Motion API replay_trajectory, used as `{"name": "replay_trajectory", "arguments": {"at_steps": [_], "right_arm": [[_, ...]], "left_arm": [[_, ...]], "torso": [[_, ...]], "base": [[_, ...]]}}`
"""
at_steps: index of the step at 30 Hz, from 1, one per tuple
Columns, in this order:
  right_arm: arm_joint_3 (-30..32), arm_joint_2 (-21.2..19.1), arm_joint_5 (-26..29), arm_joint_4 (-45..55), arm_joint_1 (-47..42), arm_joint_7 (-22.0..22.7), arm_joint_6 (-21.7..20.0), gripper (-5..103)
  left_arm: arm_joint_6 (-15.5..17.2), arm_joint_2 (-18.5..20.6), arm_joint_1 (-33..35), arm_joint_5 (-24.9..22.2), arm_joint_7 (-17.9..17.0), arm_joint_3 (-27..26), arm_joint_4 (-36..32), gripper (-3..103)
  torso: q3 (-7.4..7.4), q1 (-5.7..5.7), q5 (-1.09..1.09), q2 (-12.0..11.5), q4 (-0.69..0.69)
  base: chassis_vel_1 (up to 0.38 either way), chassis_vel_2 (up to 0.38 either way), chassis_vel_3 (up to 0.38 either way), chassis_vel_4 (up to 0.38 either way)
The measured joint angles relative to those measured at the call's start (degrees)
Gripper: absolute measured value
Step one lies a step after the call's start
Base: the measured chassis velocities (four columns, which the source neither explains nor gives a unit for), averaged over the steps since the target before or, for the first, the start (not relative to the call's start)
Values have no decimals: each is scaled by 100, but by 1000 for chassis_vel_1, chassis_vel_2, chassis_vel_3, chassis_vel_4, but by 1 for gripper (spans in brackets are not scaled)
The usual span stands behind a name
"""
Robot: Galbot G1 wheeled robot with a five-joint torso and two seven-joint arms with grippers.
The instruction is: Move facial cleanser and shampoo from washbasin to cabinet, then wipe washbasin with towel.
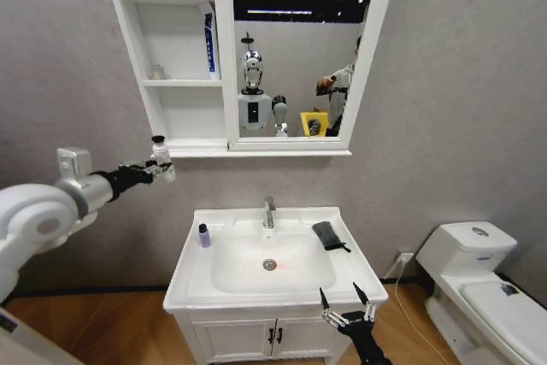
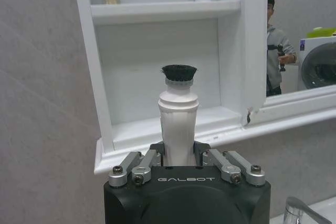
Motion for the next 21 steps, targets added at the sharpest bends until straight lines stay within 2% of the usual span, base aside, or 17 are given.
{"name": "replay_trajectory", "arguments": {"at_steps": [1, 3, 4, 5, 6, 7, 9, 10, 11, 13, 14, 15, 17, 19, 21], "right_arm": [[14, -11, 2, 0, 7, 2, 0, 100], [19, -13, 2, 0, 11, 4, -1, 100], [27, -14, 3, 6, 13, 6, -1, 100], [27, -14, 3, 6, 13, 6, -1, 100], [30, -10, 6, 14, 11, 7, -1, 100], [30, -10, 6, 14, 11, 7, -1, 100], [27, -5, 5, -8, 5, 11, 3, 100], [23, -1, 5, -12, 0, 11, 5, 100], [23, -1, 5, -12, 0, 11, 5, 100], [18, 10, 5, -14, -21, 13, 24, 100], [18, 10, 5, -14, -21, 13, 24, 100], [19, 12, 5, -32, -25, 16, 45, 100], [19, 13, 7, -43, -24, 18, 55, 100], [44, 28, 36, -66, -9, 35, 87, 100], [52, 34, 60, -65, -6, 60, 90, 100]], "left_arm": [[34, 19, -384, -8, 99, 293, 174, 29], [44, 19, -556, -8, 139, 445, 253, 29], [61, -1, -1107, 16, 225, 955, 514, 29], [61, -1, -1107, 16, 225, 955, 514, 29], [66, -77, -1660, 44, 280, 1458, 771, 29], [66, -77, -1660, 44, 280, 1458, 771, 29], [113, -324, -2601, 83, 288, 2246, 1244, 29], [123, -416, -2838, 101, 281, 2437, 1381, 29], [123, -416, -2838, 101, 281, 2437, 1381, 29], [151, -673, -3427, 138, 211, 3022, 1734, 29], [151, -673, -3427, 138, 211, 3022, 1734, 29], [169, -845, -3712, 154, 190, 3365, 1901, 29], [173, -898, -3787, 156, 172, 3448, 1949, 29], [207, -1206, -4106, 161, 62, 3779, 2236, 29], [215, -1308, -4184, 163, 21, 3862, 2342, 29]], "torso": [[-1, -1, 1, 0, 3], [-1, -1, 0, 0, 3], [0, 0, -1, 0, -2], [0, 0, -1, 0, -2], [0, 0, 0, 0, 1], [0, 0, 0, 0, 1], [0, 1, -3, 0, -1], [0, 1, 1, 0, -2], [0, 1, 1, 0, -2], [0, 1, 2, 0, -3], [0, 1, 2, 0, -3], [0, 1, -1, 0, -1], [1, 1, 0, 0, -1], [0, 0, 2, 0, -1], [0, 0, 1, 0, -1]], "base": [[0, 0, 0, 0], [0, 0, 0, 0], [0, 0, 0, 0], [0, 0, 0, 0], [0, 0, 0, 0], [0, 0, 0, 0], [0, 0, 0, 0], [0, 0, 0, 0], [0, 0, 0, 0], [0, 0, 0, 0], [0, 0, 0, 0], [0, 0, 0, 0], [0, 0, 0, 0], [0, 0, 0, 0], [0, 0, 0, 0]]}}
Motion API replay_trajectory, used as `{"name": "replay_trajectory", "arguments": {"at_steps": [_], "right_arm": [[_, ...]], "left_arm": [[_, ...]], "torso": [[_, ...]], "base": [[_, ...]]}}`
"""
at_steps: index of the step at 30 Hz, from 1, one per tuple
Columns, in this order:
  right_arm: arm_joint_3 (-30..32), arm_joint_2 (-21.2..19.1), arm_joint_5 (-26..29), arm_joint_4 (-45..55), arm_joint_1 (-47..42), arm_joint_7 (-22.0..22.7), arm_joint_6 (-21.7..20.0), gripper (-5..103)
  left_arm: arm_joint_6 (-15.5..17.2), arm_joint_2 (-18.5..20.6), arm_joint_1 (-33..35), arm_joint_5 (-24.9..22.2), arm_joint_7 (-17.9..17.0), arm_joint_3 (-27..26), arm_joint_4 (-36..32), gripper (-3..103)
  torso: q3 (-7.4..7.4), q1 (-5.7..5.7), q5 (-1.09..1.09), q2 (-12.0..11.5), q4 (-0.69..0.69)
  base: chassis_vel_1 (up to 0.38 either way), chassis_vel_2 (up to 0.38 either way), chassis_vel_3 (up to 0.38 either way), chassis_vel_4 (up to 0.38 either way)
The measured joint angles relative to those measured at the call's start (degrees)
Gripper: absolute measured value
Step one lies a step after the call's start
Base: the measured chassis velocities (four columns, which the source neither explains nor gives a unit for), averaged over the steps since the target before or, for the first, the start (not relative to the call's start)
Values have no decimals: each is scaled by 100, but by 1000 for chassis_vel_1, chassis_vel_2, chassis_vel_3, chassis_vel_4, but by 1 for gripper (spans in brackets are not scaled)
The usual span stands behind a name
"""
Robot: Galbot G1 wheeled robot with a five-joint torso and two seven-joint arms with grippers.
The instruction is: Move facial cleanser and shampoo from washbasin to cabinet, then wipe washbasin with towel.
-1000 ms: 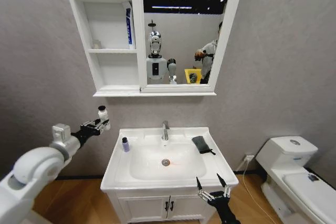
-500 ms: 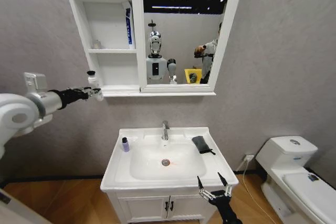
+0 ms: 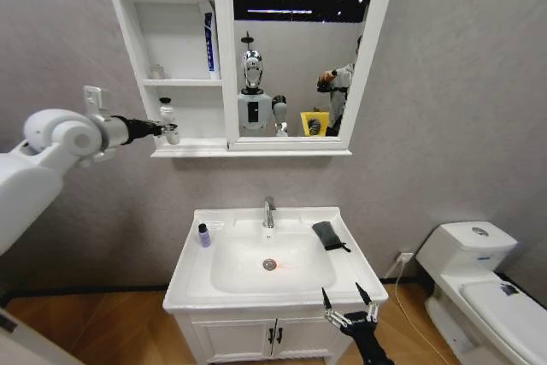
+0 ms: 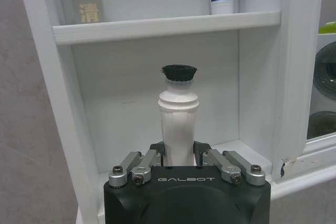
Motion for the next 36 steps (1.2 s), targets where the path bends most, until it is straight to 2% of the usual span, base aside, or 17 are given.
{"name": "replay_trajectory", "arguments": {"at_steps": [2, 7, 10, 19, 22, 23, 25, 28, 30, 31, 33, 34, 35, 36], "right_arm": [[26, 4, 36, -16, 3, 42, 23, 100], [49, 25, 63, -54, -19, 73, 80, 100], [49, 28, 68, -54, -23, 75, 81, 100], [57, 40, 77, -66, -24, 80, 84, 100], [73, 29, 91, -83, -29, 82, 92, 100], [83, 23, 100, -92, -26, 85, 102, 100], [86, 21, 106, -96, -24, 86, 104, 100], [87, 18, 113, -96, -15, 88, 105, 100], [85, 21, 113, -96, -11, 88, 105, 100], [74, 41, 113, -88, -3, 88, 101, 100], [60, 60, 111, -73, 3, 88, 95, 100], [37, 74, 96, -57, 6, 88, 85, 100], [27, 76, 89, -52, 5, 87, 82, 100], [19, 76, 81, -47, 4, 87, 80, 100]], "left_arm": [[14, -210, -145, 29, -87, 138, 228, 29], [-33, -455, -229, 225, -58, 270, 658, 29], [-51, -510, -236, 258, -56, 271, 779, 29], [-203, -990, -302, 544, -132, 223, 1711, 29], [-203, -1023, -324, 551, -132, 223, 1745, 29], [-200, -1037, -329, 553, -138, 224, 1744, 26], [-196, -1042, -329, 560, -143, 227, 1730, 29], [-189, -1017, -298, 566, -180, 228, 1613, 45], [-188, -1002, -281, 565, -192, 223, 1581, 45], [-188, -945, -206, 562, -227, 185, 1461, 57], [-188, -908, -138, 555, -254, 141, 1367, 57], [-187, -833, -26, 536, -304, 72, 1179, 68], [-187, -781, 34, 529, -324, 34, 1063, 68], [-185, -724, 97, 523, -351, -4, 934, 73]], "torso": [[0, 1, 0, 0, 0], [0, 0, -1, 0, 1], [0, 0, -1, 0, 1], [0, 0, -1, 0, -1], [0, 0, -1, 0, 0], [-1, -1, 0, 0, 1], [-1, -1, -1, 0, 1], [-1, -1, 0, 1, 0], [-1, -1, 0, 1, 0], [-1, -1, 0, 0, 0], [-1, -1, 0, 0, 1], [-1, -1, -1, 0, 1], [-1, -1, -1, 1, 0], [-1, -1, -1, 1, 0]], "base": [[0, 0, 0, 0], [0, 0, 0, 0], [0, 0, 0, 0], [0, 0, 0, 0], [0, 0, 0, 0], [0, 0, 0, 0], [0, 0, 0, 0], [0, 0, 0, 0], [0, 0, 0, 0], [0, 0, 0, 0], [0, 0, 0, 0], [0, 0, 0, 0], [0, 0, 0, 0], [0, 0, 0, 0]]}}
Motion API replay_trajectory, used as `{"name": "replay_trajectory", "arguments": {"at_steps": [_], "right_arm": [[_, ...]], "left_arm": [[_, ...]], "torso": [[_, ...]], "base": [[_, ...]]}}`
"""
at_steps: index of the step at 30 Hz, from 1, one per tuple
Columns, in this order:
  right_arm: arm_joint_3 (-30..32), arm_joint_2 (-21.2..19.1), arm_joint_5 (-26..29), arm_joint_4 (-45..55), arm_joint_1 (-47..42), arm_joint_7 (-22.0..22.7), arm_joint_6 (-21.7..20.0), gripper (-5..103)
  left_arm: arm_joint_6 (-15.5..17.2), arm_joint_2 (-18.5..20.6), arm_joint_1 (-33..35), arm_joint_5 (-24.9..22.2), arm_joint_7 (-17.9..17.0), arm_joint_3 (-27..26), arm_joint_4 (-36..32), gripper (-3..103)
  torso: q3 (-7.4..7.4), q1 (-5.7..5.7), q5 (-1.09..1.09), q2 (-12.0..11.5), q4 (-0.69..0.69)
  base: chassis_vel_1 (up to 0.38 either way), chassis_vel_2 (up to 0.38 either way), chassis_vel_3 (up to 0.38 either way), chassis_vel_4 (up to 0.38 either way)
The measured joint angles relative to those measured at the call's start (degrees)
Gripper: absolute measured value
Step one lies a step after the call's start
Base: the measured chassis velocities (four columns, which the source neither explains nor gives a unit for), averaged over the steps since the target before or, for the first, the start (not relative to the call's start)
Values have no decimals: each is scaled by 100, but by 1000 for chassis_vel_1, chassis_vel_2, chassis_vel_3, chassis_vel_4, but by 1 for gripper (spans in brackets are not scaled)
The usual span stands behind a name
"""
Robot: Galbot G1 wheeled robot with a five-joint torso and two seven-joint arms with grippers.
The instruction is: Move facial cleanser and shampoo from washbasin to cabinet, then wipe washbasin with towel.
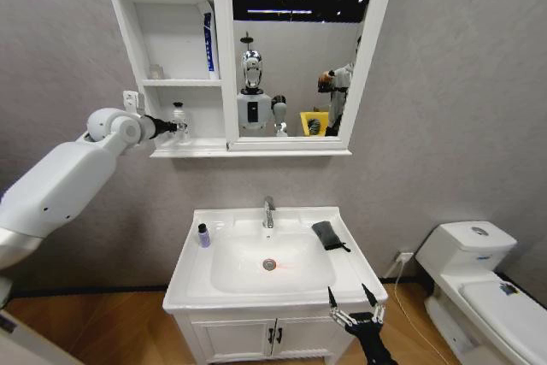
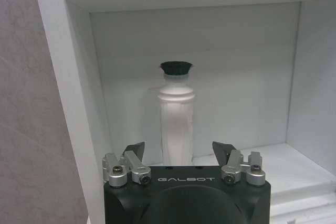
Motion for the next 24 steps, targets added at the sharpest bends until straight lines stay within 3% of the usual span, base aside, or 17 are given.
{"name": "replay_trajectory", "arguments": {"at_steps": [6, 7, 9, 11, 12, 13, 14, 15, 16, 17, 18, 19, 20, 21, 22, 24], "right_arm": [[-12, -7, -17, 5, -16, -2, -1, 100], [-23, -8, -32, 9, -19, -1, -1, 100], [-32, -5, -45, 12, -21, 21, -7, 100], [-51, 7, -66, 20, -16, 93, -41, 100], [-51, 7, -66, 20, -16, 93, -41, 100], [-54, 5, -69, 24, -16, 104, -52, 100], [-56, 4, -72, 29, -18, 110, -52, 100], [-56, 4, -72, 29, -18, 110, -52, 100], [-57, 5, -74, 36, -26, 112, -52, 100], [-57, 1, -72, 66, -66, 114, -52, 100], [-57, 1, -72, 66, -66, 114, -52, 100], [-52, -5, -71, 86, -71, 116, -53, 100], [-52, -5, -71, 86, -71, 116, -53, 100], [-23, -4, -42, 128, -36, 118, -91, 100], [-23, -4, -42, 128, -36, 118, -91, 100], [132, 3, 164, 301, 161, 163, -301, 100]], "left_arm": [[3, 424, 507, 301, -47, -322, -798, 89], [-20, 612, 849, 460, -51, -640, -1159, 98], [-36, 752, 1114, 568, -49, -897, -1426, 98], [-150, 1161, 2112, 827, 68, -1627, -2308, 99], [-150, 1161, 2112, 827, 68, -1627, -2308, 99], [-317, 1331, 2684, 882, 44, -1932, -2755, 100], [-619, 1413, 3299, 1022, -209, -2203, -3147, 100], [-619, 1413, 3299, 1022, -209, -2203, -3147, 100], [-915, 1412, 3711, 1149, -391, -2355, -3352, 100], [-1537, 1180, 4844, 1541, -748, -2803, -3753, 100], [-1537, 1180, 4844, 1541, -748, -2803, -3753, 100], [-1714, 945, 5483, 1792, -833, -3065, -3894, 100], [-1714, 945, 5483, 1792, -833, -3065, -3894, 100], [-1892, 621, 6171, 2135, -848, -3313, -3944, 100], [-1892, 621, 6171, 2135, -848, -3313, -3944, 100], [-2308, -206, 7311, 3099, -656, -3562, -3603, 100]], "torso": [[0, 0, 0, 0, 0], [0, 0, 0, 0, -2], [-1, 0, 0, 0, -1], [-1, -1, -1, 1, 4], [-1, -1, -1, 1, 4], [-1, -1, -2, 0, 5], [-2, -2, 2, 1, 4], [-2, -2, 2, 1, 4], [-2, -2, 2, 1, 2], [-1, -2, 0, 1, -4], [-1, -2, 0, 1, -4], [-1, -2, -2, 1, -4], [-1, -2, -2, 1, -4], [-1, -2, 1, 1, -4], [-1, -2, 1, 1, -4], [-1, -2, 0, 1, 3]], "base": [[0, 0, 0, 0], [0, 0, 0, 0], [0, 0, 0, 0], [0, 0, 0, 0], [0, 0, 0, 0], [0, 0, 0, 0], [0, 0, 0, 0], [0, 0, 0, 0], [0, 0, 0, 0], [0, 0, 0, 0], [0, 0, 0, 0], [0, 0, 0, 0], [0, 0, 0, 0], [0, 0, 0, 0], [0, 0, 0, 0], [0, 0, 0, 0]]}}
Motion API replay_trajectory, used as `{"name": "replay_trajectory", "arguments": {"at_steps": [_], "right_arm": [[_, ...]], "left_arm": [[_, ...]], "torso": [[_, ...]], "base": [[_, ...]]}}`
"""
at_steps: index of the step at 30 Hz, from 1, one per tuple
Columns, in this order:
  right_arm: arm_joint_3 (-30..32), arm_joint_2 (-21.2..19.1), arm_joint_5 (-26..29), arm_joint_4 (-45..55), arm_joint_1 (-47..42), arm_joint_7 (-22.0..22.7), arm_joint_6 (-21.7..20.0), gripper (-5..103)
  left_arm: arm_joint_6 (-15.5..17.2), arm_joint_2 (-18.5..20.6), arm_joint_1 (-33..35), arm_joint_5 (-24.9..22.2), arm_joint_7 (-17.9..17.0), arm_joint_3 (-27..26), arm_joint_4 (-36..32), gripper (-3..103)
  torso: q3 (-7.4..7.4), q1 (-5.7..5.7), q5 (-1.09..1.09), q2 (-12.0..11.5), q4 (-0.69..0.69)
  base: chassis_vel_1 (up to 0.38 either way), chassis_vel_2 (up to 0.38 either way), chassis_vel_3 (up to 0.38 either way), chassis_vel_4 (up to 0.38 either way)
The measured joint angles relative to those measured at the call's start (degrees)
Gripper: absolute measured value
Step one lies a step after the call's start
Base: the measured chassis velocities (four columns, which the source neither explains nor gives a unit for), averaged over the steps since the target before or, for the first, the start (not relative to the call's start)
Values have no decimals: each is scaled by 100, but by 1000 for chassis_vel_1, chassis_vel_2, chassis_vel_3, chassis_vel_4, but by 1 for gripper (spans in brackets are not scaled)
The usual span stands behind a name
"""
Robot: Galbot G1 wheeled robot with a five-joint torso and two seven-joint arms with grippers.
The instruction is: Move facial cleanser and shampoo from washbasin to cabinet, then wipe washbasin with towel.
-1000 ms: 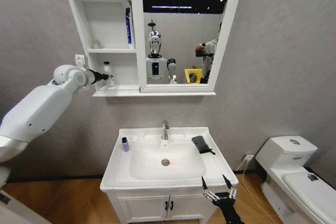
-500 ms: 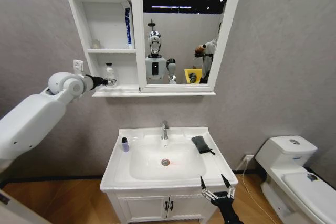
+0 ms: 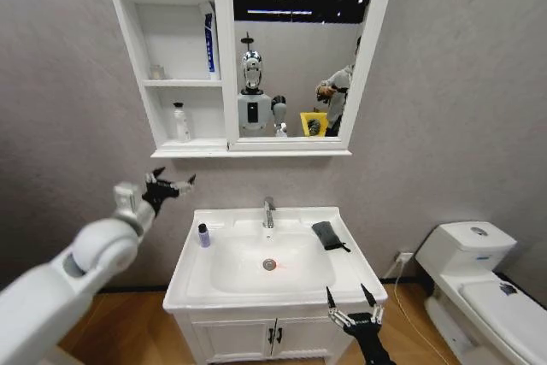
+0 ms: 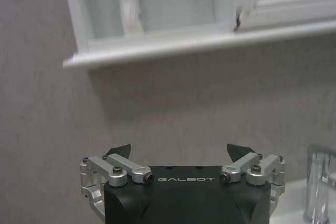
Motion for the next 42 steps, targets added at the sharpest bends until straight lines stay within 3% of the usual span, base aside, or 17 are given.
{"name": "replay_trajectory", "arguments": {"at_steps": [1, 2, 4, 11, 27, 30, 32, 38, 42], "right_arm": [[60, -6, 81, 74, 50, 22, -70, 100], [60, -6, 81, 74, 50, 22, -70, 100], [137, -36, 150, 172, 47, 41, -136, 100], [41, 71, 13, 201, -218, 45, 12, 100], [116, 26, 253, 319, -685, 130, 240, 100], [135, 13, 272, 314, -682, 133, 242, 100], [149, 3, 293, 303, -671, 134, 242, 100], [154, -17, 314, 221, -613, 137, 241, 100], [146, -15, 316, 179, -580, 137, 238, 100]], "left_arm": [[-165, -373, 266, 450, 116, -44, 238, 100], [-165, -373, 266, 450, 116, -44, 238, 100], [-440, -1013, 542, 1081, 318, -27, 780, 100], [-546, -1647, 340, 1427, 564, 315, 1712, 99], [-621, -2305, -954, 1388, 824, 756, 3324, 96], [-630, -2375, -1061, 1381, 824, 757, 3503, 103], [-634, -2422, -1152, 1406, 823, 757, 3664, 101], [-592, -2482, -1301, 1385, 720, 741, 3919, 84], [-666, -2464, -1328, 1414, 805, 733, 4032, 67]], "torso": [[0, 0, -2, -1, 3], [0, 0, -2, -1, 3], [0, 1, -1, -1, -2], [0, 1, 2, -1, -5], [1, 1, 0, -1, -4], [1, 1, 0, -2, -3], [1, 2, 0, -1, -3], [1, 2, 0, -1, -3], [1, 2, 0, -2, -2]], "base": [[0, 0, 0, 0], [0, 0, 0, 0], [0, 0, 0, 0], [0, 0, 0, 0], [0, 0, 0, 0], [0, 0, 0, 0], [0, 0, 0, 0], [0, 0, 0, 0], [0, 0, 0, 0]]}}
